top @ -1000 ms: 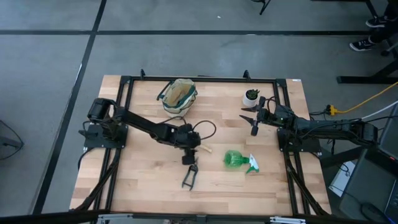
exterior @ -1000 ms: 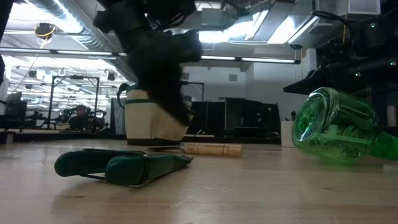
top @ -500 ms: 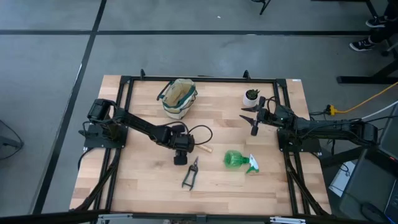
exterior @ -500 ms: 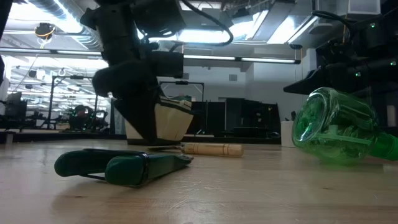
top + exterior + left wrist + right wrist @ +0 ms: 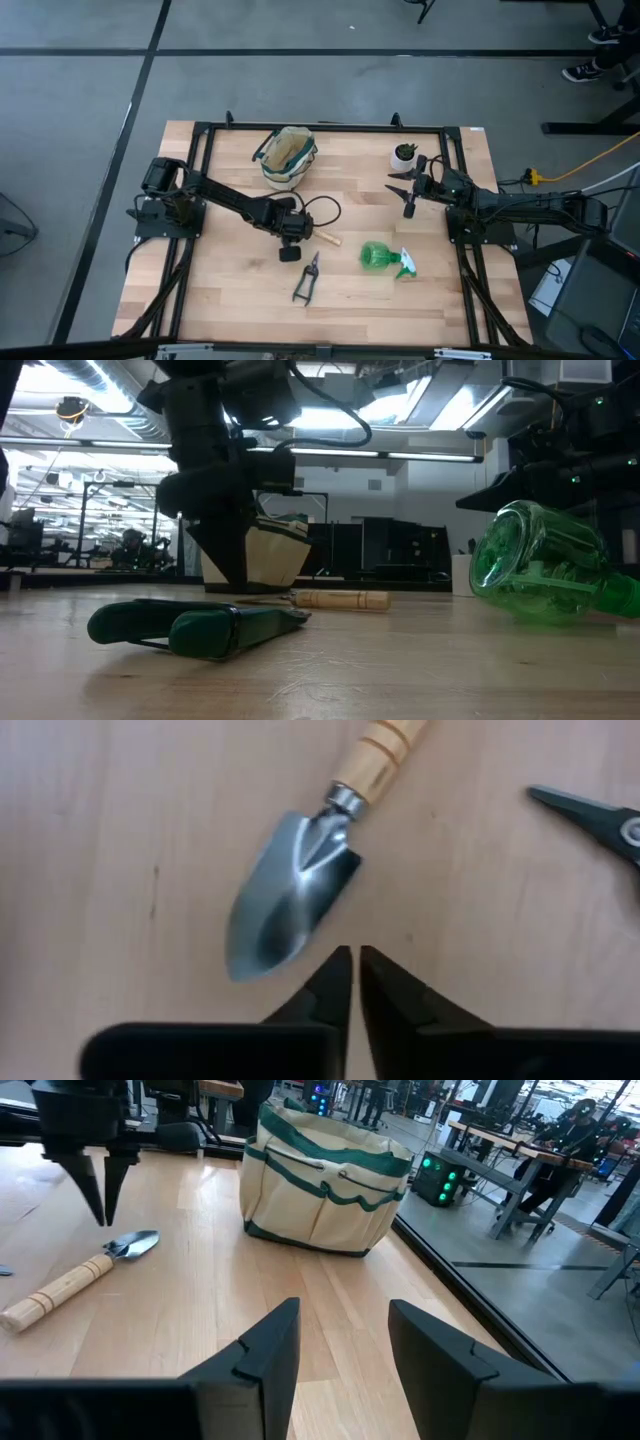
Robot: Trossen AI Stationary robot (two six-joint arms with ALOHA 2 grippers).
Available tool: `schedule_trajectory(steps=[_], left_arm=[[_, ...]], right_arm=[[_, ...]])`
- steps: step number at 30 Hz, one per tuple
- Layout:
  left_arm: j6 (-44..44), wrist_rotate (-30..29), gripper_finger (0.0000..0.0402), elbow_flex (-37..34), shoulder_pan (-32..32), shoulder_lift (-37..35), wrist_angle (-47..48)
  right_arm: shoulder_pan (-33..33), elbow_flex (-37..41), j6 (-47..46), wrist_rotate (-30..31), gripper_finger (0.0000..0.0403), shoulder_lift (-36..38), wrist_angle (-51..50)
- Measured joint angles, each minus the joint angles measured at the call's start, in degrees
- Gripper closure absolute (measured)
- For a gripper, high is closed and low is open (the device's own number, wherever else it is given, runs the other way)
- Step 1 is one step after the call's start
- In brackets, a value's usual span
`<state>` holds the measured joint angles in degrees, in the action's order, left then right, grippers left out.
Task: Pick & Place Garden tools in Gardening bag
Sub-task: Put the trowel into the gardening bag
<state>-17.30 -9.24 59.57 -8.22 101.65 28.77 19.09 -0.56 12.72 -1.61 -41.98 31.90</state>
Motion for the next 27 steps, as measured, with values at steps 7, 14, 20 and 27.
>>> schedule_trajectory(steps=[7, 14, 20, 27], left_arm=[[0.0, 4.8, 0.04, 0.0, 1.0, 0.0, 0.0], [2.0, 3.7, 0.04, 0.0, 1.0, 2.2, -1.0], [3.0, 0.8, 0.04, 0.2, 1.4, 3.8, -1.5], [6.1, -4.0, 0.0399, 0.2, 2.0, 4.0, -2.4]], right_arm=[[0.0, 0.0, 0.0, 0.0, 0.0245, 0.0, 0.0], [0.0, 0.0, 0.0, 0.0, 0.0245, 0.0, 0.0], [0.0, 0.0, 0.0, 0.0, 0.0245, 0.0, 0.0], [0.0, 0.0, 0.0, 0.0, 0.0245, 0.0, 0.0]])
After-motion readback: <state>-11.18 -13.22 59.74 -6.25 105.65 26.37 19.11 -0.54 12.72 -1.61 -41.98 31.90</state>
